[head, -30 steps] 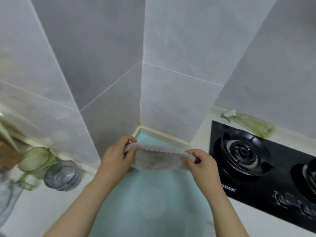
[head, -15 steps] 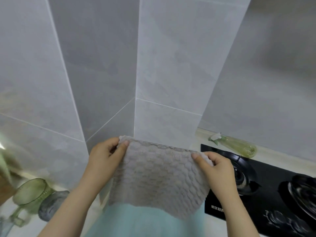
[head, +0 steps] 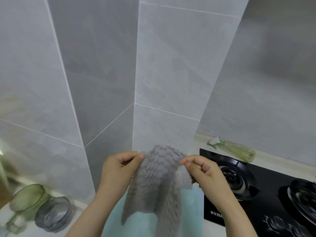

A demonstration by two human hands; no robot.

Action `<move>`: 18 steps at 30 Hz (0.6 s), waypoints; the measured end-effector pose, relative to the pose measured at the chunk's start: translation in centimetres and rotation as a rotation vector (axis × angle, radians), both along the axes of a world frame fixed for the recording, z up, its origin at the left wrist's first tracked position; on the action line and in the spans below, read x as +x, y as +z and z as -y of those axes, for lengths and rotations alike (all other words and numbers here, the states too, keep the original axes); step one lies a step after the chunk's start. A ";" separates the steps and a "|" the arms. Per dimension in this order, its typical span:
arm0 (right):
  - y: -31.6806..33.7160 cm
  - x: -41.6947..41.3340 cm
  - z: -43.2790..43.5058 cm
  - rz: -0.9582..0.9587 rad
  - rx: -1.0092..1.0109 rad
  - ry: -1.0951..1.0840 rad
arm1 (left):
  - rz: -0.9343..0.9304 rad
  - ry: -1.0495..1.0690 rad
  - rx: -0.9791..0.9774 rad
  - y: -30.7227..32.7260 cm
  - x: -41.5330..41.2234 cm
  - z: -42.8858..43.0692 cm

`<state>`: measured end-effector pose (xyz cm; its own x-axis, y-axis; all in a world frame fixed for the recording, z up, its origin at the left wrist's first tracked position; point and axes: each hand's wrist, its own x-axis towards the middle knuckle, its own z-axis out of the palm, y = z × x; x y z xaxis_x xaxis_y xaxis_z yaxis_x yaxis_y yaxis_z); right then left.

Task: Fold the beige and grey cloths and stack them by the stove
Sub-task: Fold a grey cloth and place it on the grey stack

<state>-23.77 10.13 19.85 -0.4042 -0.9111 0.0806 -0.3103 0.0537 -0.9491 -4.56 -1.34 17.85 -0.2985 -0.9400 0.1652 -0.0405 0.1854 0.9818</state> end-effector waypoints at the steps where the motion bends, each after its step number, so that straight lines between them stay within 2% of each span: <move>1: 0.1 0.2 0.1 0.019 0.010 0.008 | -0.032 0.018 0.025 0.1 -0.2 -0.1; 4: 0.7 0.9 0.2 0.106 0.050 0.079 | -0.041 0.032 0.066 0.4 -0.4 -0.6; 9: 0.8 2.0 0.6 0.082 0.013 0.067 | -0.071 -0.009 0.118 1.0 -0.4 -1.2; 11: 0.9 2.3 0.9 0.028 -0.019 0.027 | -0.093 -0.003 0.135 1.0 -0.4 -1.3; 15: 0.9 2.7 1.1 -0.204 -0.111 -0.053 | -0.064 -0.045 0.144 1.2 -0.3 -1.6; 18: 1.2 3.0 1.1 -0.213 -0.136 -0.021 | -0.051 -0.086 0.145 1.5 -0.2 -1.9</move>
<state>-20.73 9.01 21.07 -0.3838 -0.8775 0.2874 -0.5043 -0.0616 -0.8613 -4.80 0.60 19.37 -0.3737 -0.9264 0.0469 0.0200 0.0424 0.9989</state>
